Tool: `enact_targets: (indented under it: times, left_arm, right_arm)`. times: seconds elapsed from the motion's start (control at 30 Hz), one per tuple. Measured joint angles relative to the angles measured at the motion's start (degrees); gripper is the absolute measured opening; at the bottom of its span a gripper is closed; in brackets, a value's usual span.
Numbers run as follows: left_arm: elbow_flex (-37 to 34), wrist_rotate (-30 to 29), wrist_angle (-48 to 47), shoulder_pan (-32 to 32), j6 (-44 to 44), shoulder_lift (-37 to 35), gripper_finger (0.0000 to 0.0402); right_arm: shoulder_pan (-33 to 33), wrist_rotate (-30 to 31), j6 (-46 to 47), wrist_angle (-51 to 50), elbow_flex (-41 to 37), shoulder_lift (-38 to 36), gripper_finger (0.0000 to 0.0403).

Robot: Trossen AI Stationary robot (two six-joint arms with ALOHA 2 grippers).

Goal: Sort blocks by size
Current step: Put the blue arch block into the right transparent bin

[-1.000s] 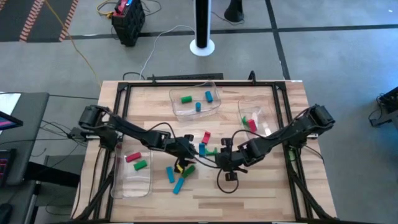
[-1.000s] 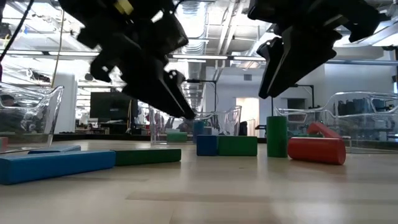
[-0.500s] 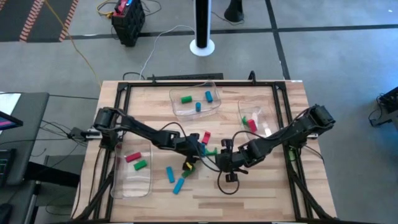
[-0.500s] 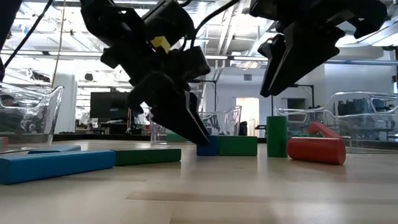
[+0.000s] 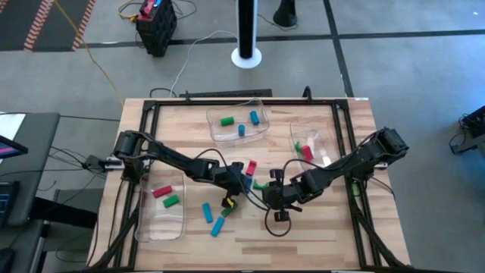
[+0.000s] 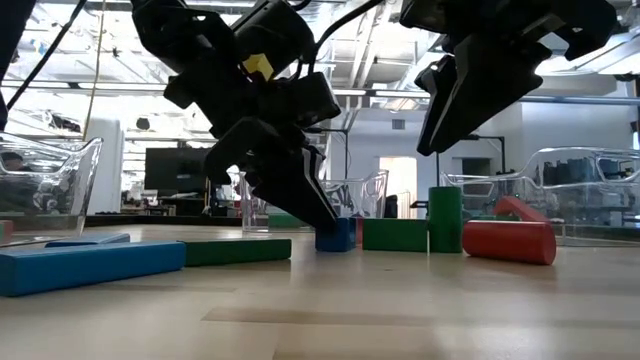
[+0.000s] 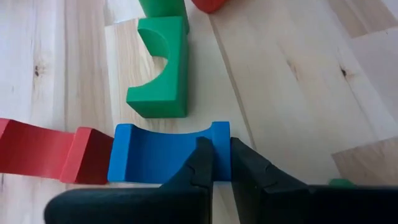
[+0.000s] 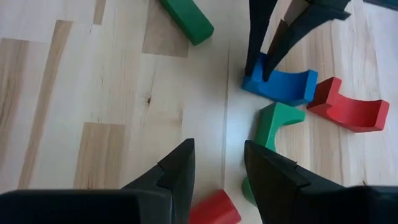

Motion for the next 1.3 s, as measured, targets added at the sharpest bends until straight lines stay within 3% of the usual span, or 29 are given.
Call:
enact_targets:
  times: [0.2,0.53,0.87,1.1,1.3]
  left_arm:
    - [-0.07,0.35,-4.47,0.0,0.87,-3.99,0.0024]
    - [-0.08,1.92,-12.25,0.0,2.19,-19.35,0.0024]
    - [-0.07,6.02,-14.28,0.74,1.22,-32.73,0.0024]
    - [-0.07,11.99,-13.69,2.44,0.37,-37.01,0.0024]
    - [-0.07,14.77,-13.62,3.51,0.32,-37.58,0.0025]
  right_arm:
    - [0.0,0.23,-0.49,0.71,0.0,0.0,0.0167]
    - [-0.02,5.01,-8.76,6.55,0.24,-0.04,0.0167]
    - [0.78,19.28,-22.16,14.01,1.51,-0.05,0.0166]
    - [2.44,38.54,-36.66,23.51,1.51,-0.04,0.0165]
    - [4.14,42.55,-49.31,33.99,1.51,-0.04,0.0165]
